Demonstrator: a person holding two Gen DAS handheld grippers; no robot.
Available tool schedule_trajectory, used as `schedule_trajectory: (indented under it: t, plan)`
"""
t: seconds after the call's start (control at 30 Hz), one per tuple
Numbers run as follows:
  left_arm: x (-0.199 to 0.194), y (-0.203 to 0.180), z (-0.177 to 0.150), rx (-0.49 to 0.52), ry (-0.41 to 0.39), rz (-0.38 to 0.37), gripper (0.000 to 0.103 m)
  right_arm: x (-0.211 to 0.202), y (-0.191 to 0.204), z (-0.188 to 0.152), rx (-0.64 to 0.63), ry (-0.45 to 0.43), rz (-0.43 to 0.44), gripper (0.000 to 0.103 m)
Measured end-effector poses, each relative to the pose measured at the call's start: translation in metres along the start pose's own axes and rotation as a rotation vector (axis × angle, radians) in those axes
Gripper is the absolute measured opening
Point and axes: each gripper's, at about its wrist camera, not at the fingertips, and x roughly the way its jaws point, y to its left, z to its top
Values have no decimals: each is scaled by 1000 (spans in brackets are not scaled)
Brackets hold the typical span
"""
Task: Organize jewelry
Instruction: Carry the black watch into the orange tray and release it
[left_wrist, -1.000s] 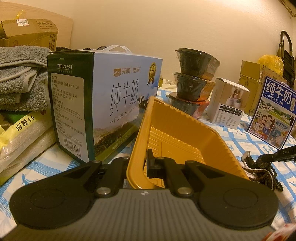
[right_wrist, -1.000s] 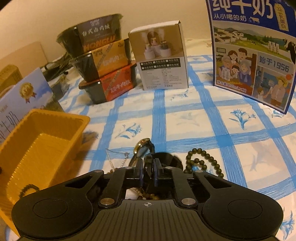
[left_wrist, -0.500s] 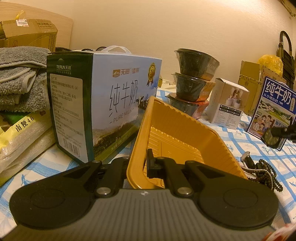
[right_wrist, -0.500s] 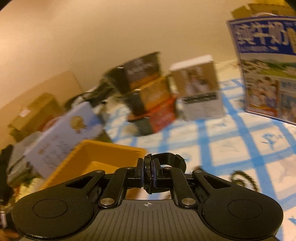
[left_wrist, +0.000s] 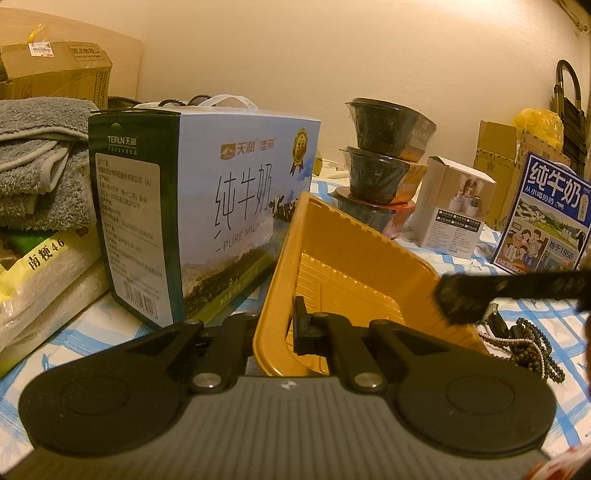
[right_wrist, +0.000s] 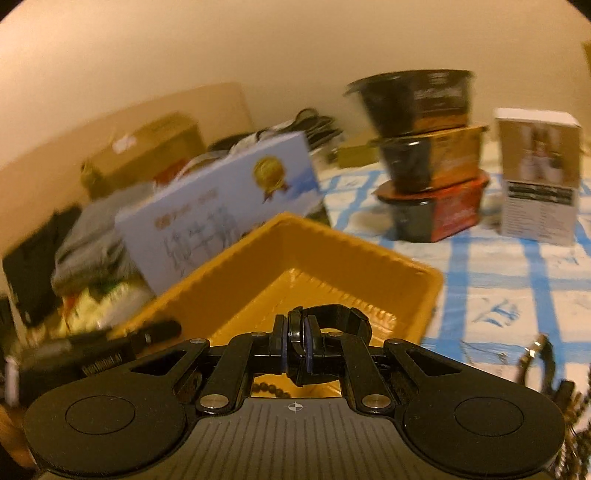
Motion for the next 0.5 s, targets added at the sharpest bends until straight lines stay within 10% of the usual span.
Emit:
schedule_trajectory:
  t: [0.5]
  plan:
    - [2,-3,0,3,-3,-2,5,38,1,-28,-107,67,-109,10]
